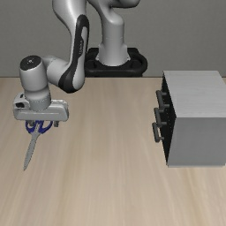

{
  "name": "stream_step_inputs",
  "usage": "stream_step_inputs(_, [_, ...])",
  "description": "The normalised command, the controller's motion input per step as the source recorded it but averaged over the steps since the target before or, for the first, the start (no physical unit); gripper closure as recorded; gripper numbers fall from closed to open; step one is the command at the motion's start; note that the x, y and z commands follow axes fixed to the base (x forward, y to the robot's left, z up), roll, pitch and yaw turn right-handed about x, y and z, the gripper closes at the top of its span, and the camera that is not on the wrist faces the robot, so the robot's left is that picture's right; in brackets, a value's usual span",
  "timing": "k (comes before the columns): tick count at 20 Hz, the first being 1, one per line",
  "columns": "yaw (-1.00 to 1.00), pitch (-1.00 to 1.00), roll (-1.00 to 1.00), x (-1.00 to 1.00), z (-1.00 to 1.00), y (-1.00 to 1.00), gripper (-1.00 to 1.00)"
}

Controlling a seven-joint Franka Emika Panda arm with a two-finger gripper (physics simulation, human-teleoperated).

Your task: Pick up the scissors and place it on the top of the cabinet

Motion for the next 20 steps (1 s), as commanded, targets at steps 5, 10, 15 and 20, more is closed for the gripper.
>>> stream_step_inputs(5, [0.0, 0.0, 0.0, 0.0, 0.0, 0.0, 1.0])
stream_step_inputs(10, [0.0, 0.0, 0.0, 0.0, 0.0, 0.0, 1.0])
stream_step_inputs(15, [0.0, 0.0, 0.0, 0.0, 0.4, 0.0, 1.0])
stream_step_inputs(20, [0.0, 0.0, 0.0, 0.0, 1.0, 0.0, 1.0])
